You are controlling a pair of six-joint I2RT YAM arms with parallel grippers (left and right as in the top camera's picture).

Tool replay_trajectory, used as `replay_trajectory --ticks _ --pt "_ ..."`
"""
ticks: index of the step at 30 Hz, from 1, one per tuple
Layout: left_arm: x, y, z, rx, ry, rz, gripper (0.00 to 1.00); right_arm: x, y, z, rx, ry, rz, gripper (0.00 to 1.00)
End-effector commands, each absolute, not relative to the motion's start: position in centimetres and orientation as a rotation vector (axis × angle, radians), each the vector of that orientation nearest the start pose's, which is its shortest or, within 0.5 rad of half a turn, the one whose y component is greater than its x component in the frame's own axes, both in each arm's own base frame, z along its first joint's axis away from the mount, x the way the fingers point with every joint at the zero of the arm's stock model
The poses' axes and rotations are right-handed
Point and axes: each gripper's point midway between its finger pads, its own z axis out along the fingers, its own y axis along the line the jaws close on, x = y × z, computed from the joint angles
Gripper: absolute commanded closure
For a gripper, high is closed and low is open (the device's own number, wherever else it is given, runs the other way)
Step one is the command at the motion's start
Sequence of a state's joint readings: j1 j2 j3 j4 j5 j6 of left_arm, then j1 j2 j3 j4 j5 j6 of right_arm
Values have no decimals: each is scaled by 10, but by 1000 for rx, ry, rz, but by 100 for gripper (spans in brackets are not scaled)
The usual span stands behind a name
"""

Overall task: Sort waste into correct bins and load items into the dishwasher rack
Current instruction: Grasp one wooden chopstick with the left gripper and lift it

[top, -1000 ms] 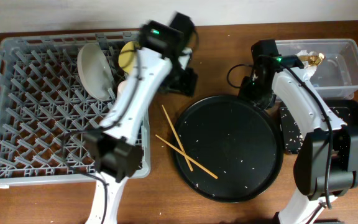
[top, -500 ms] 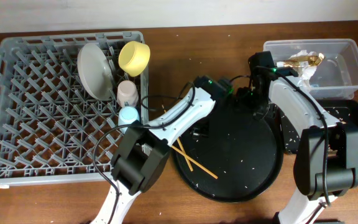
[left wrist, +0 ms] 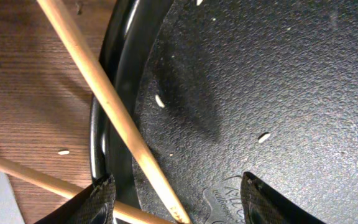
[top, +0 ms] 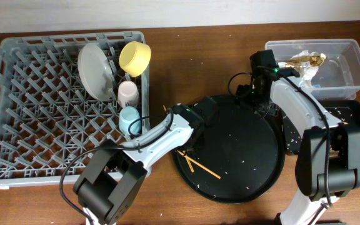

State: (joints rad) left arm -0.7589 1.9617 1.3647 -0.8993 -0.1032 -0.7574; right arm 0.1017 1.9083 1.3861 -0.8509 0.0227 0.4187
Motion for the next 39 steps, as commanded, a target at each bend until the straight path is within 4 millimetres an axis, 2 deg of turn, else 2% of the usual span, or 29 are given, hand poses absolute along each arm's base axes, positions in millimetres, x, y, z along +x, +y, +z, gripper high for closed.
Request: replay_trajectory --ticks 1,5,11,14,16,19,21,23,25,29,34,37,38,39 --pt "284 -247 21 -21 3021 20 39 395 35 49 468 2910 18 11" --pt "284 -248 19 -22 3020 16 54 395 35 49 468 2910 18 10" --pt "282 -248 10 -26 3036 5 54 394 35 48 467 2911 17 9" --pt "284 -242 8 -82 3045 2 55 394 35 48 468 2913 17 9" --pt "283 -242 4 -96 3049 -10 61 394 35 48 468 2914 16 9" --pt "285 -240 0 -117 3062 -23 91 394 35 48 468 2914 16 9" --pt "285 -240 0 -118 3066 -28 98 394 35 48 468 2911 17 9" --pt "286 -241 2 -113 3065 -32 99 395 35 48 468 2910 18 9" --pt "295 -253 12 -23 3043 -91 99 395 35 48 468 2910 18 9" --pt "330 -283 48 118 2915 -215 99 394 35 48 468 2911 17 9" --pt "353 -303 78 240 2806 -284 99 394 35 48 468 2911 17 9" --pt "367 -302 98 340 2727 -222 99 394 35 48 468 2911 17 9" --pt "371 -296 109 351 2707 -169 99 394 35 48 468 2911 17 9" --pt "376 -287 127 357 2682 -100 99 394 35 48 468 2911 17 9"
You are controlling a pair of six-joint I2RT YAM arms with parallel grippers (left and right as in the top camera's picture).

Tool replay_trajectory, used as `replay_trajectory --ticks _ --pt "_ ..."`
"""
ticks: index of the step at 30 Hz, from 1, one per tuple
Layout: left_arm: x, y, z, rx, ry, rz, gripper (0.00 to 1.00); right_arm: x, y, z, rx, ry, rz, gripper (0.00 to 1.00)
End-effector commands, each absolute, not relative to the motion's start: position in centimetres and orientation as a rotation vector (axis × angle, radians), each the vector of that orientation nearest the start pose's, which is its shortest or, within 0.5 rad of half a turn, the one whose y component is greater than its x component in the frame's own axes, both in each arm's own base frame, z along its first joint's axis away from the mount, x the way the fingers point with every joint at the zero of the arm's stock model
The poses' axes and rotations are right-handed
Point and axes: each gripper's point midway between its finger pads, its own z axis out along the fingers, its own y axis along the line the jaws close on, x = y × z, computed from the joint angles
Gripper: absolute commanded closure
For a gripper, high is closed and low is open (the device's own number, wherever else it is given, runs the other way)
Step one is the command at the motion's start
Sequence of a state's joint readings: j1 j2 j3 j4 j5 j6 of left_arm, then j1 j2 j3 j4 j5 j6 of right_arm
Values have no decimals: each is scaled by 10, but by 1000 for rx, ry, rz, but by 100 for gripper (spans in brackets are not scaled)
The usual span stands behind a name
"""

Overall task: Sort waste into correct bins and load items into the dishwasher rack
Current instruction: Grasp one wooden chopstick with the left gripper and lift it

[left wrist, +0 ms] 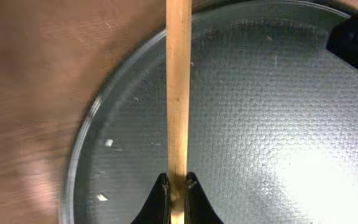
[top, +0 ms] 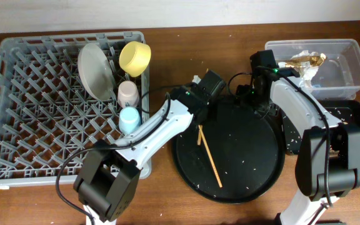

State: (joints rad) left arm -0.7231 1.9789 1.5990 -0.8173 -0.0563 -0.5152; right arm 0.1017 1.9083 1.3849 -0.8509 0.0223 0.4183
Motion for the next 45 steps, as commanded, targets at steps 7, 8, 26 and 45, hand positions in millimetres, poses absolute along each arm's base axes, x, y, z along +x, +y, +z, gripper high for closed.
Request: replay_trajectory --ticks 7,8,26,45 --pt "390 -204 240 290 2641 8 99 398 35 49 467 2897 23 9" --pt "389 -190 247 256 2644 15 99 398 35 48 466 2896 24 9" --pt "401 -31 163 -82 2854 179 36 400 36 48 464 2888 33 8" --pt "338 -276 87 81 2840 -256 34 401 36 48 463 2884 33 8"
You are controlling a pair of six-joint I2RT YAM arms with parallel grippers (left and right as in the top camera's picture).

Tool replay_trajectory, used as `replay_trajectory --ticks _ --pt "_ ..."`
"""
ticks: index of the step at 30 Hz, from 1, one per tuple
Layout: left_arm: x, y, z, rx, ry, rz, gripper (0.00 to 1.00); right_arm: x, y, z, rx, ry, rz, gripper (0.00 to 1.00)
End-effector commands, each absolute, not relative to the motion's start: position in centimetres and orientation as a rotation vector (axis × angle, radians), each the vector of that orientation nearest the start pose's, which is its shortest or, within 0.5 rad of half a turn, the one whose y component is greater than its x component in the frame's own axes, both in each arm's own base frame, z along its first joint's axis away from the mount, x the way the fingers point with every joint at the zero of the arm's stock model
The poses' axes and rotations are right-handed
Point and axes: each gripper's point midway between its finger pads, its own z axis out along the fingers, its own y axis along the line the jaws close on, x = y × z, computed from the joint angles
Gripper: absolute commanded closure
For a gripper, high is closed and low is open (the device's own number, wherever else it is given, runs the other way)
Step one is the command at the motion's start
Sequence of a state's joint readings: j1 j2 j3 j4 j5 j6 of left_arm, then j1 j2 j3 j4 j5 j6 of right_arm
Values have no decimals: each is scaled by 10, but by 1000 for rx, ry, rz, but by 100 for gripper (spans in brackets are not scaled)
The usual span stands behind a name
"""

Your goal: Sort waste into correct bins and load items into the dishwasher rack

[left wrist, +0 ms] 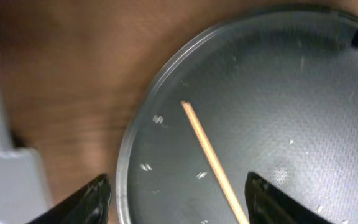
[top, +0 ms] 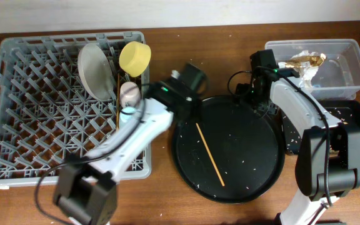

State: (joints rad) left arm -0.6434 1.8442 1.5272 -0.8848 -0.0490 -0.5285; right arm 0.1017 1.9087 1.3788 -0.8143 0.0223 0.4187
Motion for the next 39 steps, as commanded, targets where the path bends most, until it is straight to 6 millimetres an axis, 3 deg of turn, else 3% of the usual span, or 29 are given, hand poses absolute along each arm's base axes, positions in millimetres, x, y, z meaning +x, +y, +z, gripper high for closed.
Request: replay_trajectory --ticks 1,3,6,10,12,14,17,19,21,22,28,32,34,36,39 --pt "337 -290 75 103 2845 -273 36 401 36 48 477 2881 32 8" --pt "334 -308 54 129 2880 -348 37 404 32 49 572 2850 33 9" --pt "328 -311 22 84 2956 -343 37 407 13 61 765 2765 -2 9" --pt "322 -311 6 88 3006 -331 42 414 8 119 776 2595 37 7" --pt "316 -312 5 105 3017 -322 55 413 8 131 771 2568 51 5" --pt "310 -316 -2 128 3032 -305 64 412 8 129 772 2574 47 5" --pt "299 -314 -31 134 3108 -275 84 412 8 129 772 2574 47 4" --pt "298 -312 -38 118 3134 -288 86 412 8 129 772 2575 47 3" --pt "299 -312 -37 115 3131 -290 99 412 8 129 772 2574 46 3" --pt "301 -312 -36 111 3129 -293 99 412 8 129 772 2574 46 2" --pt "323 -327 1 470 3024 -314 99 412 8 129 771 2576 45 1" --pt "356 -327 48 574 2910 -225 99 412 7 127 763 2582 37 1" --pt "371 -319 77 541 2887 -188 99 412 7 124 765 2588 33 1" --pt "381 -290 106 568 2887 -57 98 412 7 122 766 2594 30 1" --pt "395 -196 161 405 2933 275 98 412 7 122 766 2594 30 2"
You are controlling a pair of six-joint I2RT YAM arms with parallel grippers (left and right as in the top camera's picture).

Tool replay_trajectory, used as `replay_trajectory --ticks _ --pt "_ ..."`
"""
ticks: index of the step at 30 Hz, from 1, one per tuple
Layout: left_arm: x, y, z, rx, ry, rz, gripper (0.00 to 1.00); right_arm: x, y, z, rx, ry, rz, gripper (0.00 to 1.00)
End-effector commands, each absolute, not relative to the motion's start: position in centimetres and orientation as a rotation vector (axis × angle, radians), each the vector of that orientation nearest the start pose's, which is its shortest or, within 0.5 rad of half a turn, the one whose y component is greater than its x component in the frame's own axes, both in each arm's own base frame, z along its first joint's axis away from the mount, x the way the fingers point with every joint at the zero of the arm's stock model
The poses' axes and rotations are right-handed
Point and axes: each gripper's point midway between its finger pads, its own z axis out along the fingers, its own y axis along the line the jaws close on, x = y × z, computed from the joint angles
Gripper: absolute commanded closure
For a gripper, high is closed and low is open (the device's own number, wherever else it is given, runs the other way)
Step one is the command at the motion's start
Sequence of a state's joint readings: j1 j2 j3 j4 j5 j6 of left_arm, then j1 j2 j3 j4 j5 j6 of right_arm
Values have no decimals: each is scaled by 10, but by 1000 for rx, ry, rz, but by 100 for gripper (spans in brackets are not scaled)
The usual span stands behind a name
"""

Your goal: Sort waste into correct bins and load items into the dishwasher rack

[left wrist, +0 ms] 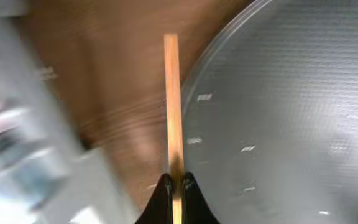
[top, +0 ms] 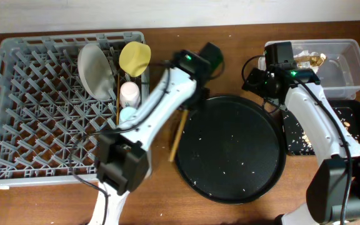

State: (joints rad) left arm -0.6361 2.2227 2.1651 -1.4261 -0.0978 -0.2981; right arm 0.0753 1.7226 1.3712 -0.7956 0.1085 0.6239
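My left gripper (left wrist: 175,183) is shut on a wooden chopstick (left wrist: 173,106). In the overhead view that chopstick (top: 177,134) hangs over the bare table between the grey dishwasher rack (top: 42,125) and the left rim of the round black plate (top: 230,150), with the left gripper (top: 184,111) at its upper end. A second thin chopstick (top: 117,94) stands in the rack beside the cups. My right gripper (top: 255,81) hovers by the plate's far right rim; its fingers are too dark to read.
The rack holds a grey plate (top: 95,69), a yellow bowl (top: 135,57), a pink cup (top: 129,94) and a blue cup (top: 127,114). A clear bin (top: 345,72) with a foil wrapper (top: 305,59) sits far right. Below it is a black tray (top: 349,119) with crumbs.
My left gripper was open above a chopstick lying on the plate; now it is shut on that chopstick, off the plate's left edge beside the rack. The right arm's wrist has shifted right.
My left gripper stood open over two chopsticks at the plate's left rim. It was then shut on one. Later it was open, with one stick in the rack and one on the plate. Now the plate holds no chopstick and the gripper holds the second.
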Motion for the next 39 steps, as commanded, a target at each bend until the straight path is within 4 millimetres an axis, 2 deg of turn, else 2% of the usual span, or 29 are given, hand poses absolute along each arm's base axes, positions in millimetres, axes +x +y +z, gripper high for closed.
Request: replay_trajectory --ticks 1,4,7,9,11,12,13,14,17,19,20,21,22,23,24,25,26,30,33,36,37,39 --pt "401 -170 174 321 2951 283 98 412 7 122 766 2595 30 1" --pt "420 -108 178 100 2984 298 98 412 7 122 751 2599 27 1" --pt "430 -63 174 -60 2999 312 98 412 7 122 751 2598 27 1" --pt "435 -52 167 -99 3007 319 98 412 7 122 751 2598 27 1" --pt "441 -45 148 -112 3033 354 94 412 7 121 751 2599 27 1" --pt "444 -42 142 -113 3036 385 87 412 7 121 751 2600 27 1" --pt "447 -36 134 -119 3036 429 59 412 7 121 751 2600 27 1" --pt "448 -32 130 -128 3041 445 43 412 7 121 751 2600 27 2" --pt "448 -23 129 -155 3047 446 34 412 7 121 751 2599 27 1" --pt "443 -23 149 -157 3039 440 33 412 15 126 633 2628 65 1" --pt "444 -26 173 -150 2995 392 33 410 19 137 591 2621 96 1" --pt "445 -37 203 -131 2931 262 33 405 19 156 585 2595 108 1" --pt "443 -42 238 -137 2840 186 33 394 18 184 529 2565 109 1" --pt "438 -41 261 -142 2784 165 30 387 18 197 499 2552 108 1" --pt "432 -40 278 -147 2744 152 1 372 16 219 456 2532 104 1" --pt "427 -39 292 -150 2711 138 1 349 15 246 417 2505 102 1" --pt "425 -46 300 -185 2685 57 1 325 13 271 396 2463 110 1" --pt "423 -46 302 -184 2687 54 1 247 7 354 362 2176 181 2" --pt "423 -46 302 -184 2687 54 1 218 5 378 350 2065 201 2" --pt "423 -47 302 -184 2687 54 1 201 4 372 352 2091 198 2" --pt "423 -46 302 -184 2687 54 1 201 0 370 359 2088 171 1" --pt "423 -46 302 -184 2687 54 1 206 -1 362 247 2081 93 2"
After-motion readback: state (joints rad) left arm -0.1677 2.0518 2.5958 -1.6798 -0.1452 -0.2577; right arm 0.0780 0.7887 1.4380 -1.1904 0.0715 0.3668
